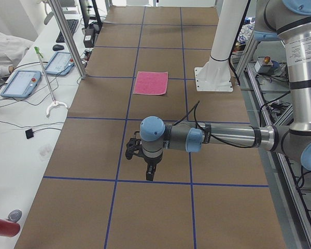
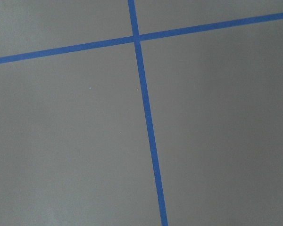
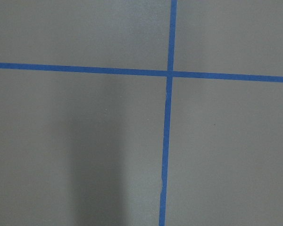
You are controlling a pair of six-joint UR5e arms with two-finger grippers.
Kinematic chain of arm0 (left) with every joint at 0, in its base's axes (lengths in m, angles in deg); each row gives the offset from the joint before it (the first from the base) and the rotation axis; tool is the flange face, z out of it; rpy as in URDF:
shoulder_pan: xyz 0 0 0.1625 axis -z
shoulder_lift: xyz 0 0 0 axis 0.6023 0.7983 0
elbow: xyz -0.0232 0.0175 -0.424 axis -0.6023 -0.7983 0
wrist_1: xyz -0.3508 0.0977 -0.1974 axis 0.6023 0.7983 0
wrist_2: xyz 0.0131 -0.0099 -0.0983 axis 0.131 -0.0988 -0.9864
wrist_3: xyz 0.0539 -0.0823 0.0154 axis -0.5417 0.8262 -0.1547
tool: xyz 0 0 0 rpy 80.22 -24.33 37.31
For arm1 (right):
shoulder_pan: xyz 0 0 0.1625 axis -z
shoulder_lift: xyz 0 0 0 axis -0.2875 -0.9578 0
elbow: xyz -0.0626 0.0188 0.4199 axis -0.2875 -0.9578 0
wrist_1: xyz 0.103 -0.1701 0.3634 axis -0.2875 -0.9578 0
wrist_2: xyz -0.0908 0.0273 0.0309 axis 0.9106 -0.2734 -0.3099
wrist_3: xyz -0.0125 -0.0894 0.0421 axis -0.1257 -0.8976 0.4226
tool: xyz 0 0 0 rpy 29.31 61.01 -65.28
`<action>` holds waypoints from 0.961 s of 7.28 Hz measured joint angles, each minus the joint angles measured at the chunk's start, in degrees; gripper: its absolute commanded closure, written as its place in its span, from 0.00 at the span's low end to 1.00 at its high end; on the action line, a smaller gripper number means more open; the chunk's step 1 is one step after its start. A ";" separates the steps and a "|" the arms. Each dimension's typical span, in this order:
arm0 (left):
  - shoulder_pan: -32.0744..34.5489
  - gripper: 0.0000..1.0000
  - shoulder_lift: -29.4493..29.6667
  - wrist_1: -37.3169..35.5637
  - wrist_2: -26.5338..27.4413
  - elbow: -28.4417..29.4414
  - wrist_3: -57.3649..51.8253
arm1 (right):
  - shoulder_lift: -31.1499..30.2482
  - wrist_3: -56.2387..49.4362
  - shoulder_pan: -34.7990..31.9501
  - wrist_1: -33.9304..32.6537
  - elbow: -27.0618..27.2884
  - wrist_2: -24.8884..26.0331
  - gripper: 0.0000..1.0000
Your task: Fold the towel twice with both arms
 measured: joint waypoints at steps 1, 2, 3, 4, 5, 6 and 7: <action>-0.20 0.00 0.02 -0.04 -0.01 -0.10 0.02 | 0.00 0.00 0.00 0.00 0.00 0.00 0.00; -0.53 0.00 0.06 -0.12 -0.04 -0.26 0.05 | 0.00 0.02 0.00 0.00 0.00 0.00 0.00; -0.70 0.00 0.07 -0.13 -0.05 -0.37 0.08 | 0.02 0.06 0.00 0.02 0.00 0.00 0.00; -0.75 0.00 0.11 -0.11 -0.01 -0.62 0.08 | 0.05 0.06 0.00 0.04 0.01 0.00 0.00; -0.77 0.00 0.22 -0.10 0.00 -1.02 0.13 | 0.10 0.03 0.00 0.02 0.03 0.04 0.00; -0.79 0.00 0.69 -0.09 0.01 -1.33 0.26 | 0.22 0.03 0.00 0.02 0.02 0.17 0.00; -0.79 0.00 1.69 -0.07 0.01 -1.51 0.43 | 0.47 0.16 0.00 0.08 0.05 0.26 0.00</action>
